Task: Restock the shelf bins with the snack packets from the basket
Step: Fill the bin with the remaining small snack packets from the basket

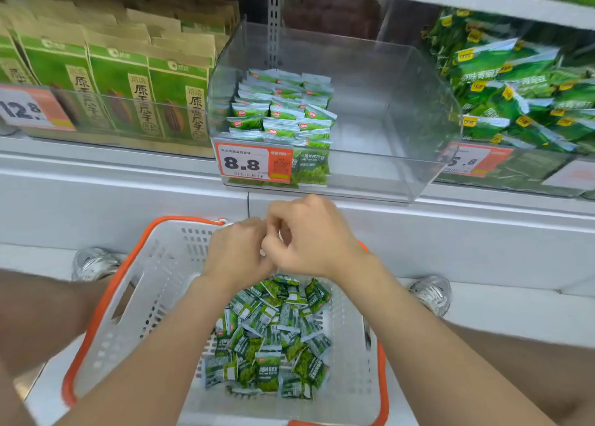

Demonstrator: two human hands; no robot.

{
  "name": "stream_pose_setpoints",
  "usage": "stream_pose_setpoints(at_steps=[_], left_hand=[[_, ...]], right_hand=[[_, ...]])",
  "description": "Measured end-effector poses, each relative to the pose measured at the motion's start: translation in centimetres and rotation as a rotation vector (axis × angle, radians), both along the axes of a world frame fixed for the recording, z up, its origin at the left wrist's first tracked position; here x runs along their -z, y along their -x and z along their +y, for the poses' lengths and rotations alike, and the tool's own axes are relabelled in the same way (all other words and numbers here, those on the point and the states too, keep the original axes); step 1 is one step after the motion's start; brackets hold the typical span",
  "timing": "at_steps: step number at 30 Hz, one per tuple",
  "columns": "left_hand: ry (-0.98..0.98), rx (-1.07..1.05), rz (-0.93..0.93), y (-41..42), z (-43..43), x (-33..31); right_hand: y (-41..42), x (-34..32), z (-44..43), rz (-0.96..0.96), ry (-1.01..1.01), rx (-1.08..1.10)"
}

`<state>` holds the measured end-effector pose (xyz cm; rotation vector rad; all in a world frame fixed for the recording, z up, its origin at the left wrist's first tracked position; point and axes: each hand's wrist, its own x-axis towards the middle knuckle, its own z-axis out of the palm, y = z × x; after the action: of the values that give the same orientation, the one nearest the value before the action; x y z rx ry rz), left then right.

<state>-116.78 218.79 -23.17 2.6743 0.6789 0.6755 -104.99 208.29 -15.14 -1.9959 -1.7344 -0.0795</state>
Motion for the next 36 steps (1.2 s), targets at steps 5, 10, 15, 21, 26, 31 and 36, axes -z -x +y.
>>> stream_pose_setpoints(at_steps=[5, 10, 15, 21, 26, 31, 36], left_hand=[[0.221, -0.054, 0.59, 1.8, 0.1, 7.9], [0.354, -0.034, 0.817, 3.6, -0.5, 14.8], [0.44, 0.039, 0.652, 1.4, -1.9, 17.4], [0.473, 0.043, 0.741, -3.2, -2.2, 19.0], [0.456, 0.039, 0.73, -3.6, -1.4, 18.6], [0.459, -0.058, 0.675, -3.2, -0.3, 16.8], [0.477, -0.083, 0.55, -1.4, 0.1, 14.7]], right_hand=[[-1.1, 8.8, -2.1, 0.148, 0.78, 0.041], [-2.4, 13.7, -4.2, 0.217, 1.105, 0.049], [-3.0, 15.2, -4.3, 0.245, 1.093, 0.1], [-2.8, 16.7, -3.4, 0.223, 1.119, 0.122], [-2.4, 15.2, -2.0, 0.156, 1.152, 0.084], [-2.5, 12.3, 0.3, 0.108, 1.039, 0.091], [-2.1, 10.0, 1.0, 0.058, 1.008, 0.061]])
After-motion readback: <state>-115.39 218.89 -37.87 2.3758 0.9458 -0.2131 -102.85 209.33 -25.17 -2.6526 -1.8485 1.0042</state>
